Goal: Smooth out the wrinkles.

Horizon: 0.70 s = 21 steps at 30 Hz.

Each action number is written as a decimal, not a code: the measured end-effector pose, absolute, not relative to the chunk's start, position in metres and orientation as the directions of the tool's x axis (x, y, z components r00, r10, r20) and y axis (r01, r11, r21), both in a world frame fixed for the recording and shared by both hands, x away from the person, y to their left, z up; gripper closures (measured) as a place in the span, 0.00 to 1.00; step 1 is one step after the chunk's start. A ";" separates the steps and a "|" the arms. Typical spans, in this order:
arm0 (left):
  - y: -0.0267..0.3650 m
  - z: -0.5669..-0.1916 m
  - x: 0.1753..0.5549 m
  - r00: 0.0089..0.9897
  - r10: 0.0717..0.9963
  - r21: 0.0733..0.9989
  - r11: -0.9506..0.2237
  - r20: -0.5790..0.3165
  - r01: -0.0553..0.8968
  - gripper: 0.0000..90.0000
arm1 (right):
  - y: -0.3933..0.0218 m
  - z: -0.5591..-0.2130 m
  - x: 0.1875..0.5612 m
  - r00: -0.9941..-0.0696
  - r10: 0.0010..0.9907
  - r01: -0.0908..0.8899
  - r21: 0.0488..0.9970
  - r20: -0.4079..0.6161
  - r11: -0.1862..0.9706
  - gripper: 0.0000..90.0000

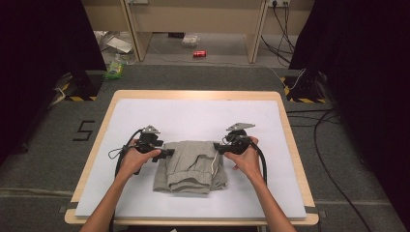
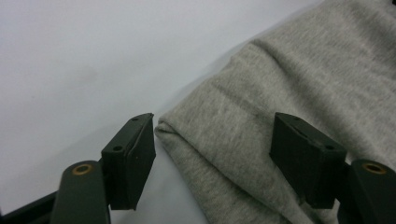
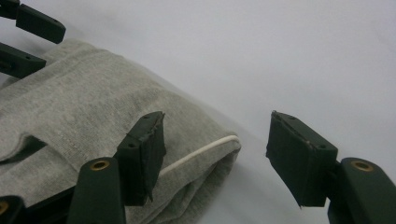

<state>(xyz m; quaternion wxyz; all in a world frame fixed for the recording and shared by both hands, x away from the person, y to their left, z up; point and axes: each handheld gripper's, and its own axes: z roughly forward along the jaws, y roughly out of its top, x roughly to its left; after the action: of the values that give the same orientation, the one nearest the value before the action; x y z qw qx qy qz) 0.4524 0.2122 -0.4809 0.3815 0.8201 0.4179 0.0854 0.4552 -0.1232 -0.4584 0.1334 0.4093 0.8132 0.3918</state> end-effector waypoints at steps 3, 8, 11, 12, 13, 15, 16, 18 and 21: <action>0.211 -0.485 0.452 0.638 0.751 0.690 -0.370 -0.171 0.622 0.35 | -0.122 -0.462 0.456 -0.631 0.769 0.567 0.738 0.104 0.366 0.42; 0.210 -0.487 0.450 0.652 0.751 0.683 -0.423 -0.103 0.596 0.39 | -0.121 -0.470 0.458 -0.629 0.773 0.578 0.715 0.084 0.393 0.43; 0.213 -0.488 0.450 0.660 0.745 0.690 -0.429 -0.095 0.584 0.44 | -0.122 -0.475 0.458 -0.638 0.764 0.583 0.706 0.091 0.403 0.49; 0.214 -0.488 0.450 0.661 0.744 0.692 -0.426 -0.099 0.583 0.45 | -0.122 -0.476 0.459 -0.639 0.763 0.584 0.705 0.092 0.403 0.49; 0.215 -0.488 0.450 0.662 0.743 0.695 -0.424 -0.099 0.580 0.46 | -0.122 -0.478 0.459 -0.637 0.764 0.589 0.703 0.101 0.398 0.50; 0.216 -0.489 0.450 0.662 0.743 0.700 -0.419 -0.102 0.578 0.48 | -0.124 -0.481 0.461 -0.638 0.759 0.601 0.699 0.128 0.387 0.51; 0.216 -0.489 0.450 0.662 0.743 0.701 -0.421 -0.096 0.575 0.49 | -0.125 -0.482 0.461 -0.632 0.760 0.614 0.698 0.153 0.370 0.52; 0.215 -0.489 0.450 0.666 0.741 0.703 -0.430 -0.084 0.566 0.49 | -0.127 -0.484 0.462 -0.629 0.753 0.630 0.693 0.192 0.350 0.57; 0.214 -0.489 0.448 0.678 0.730 0.707 -0.438 -0.080 0.555 0.54 | -0.128 -0.484 0.462 -0.638 0.745 0.626 0.695 0.195 0.354 0.61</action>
<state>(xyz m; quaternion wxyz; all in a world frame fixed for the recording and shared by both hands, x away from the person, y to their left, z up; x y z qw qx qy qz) 0.4483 0.2143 -0.4887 0.3667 0.8395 0.3828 0.1196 0.4617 -0.1281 -0.4840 0.0776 0.4185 0.8190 0.3847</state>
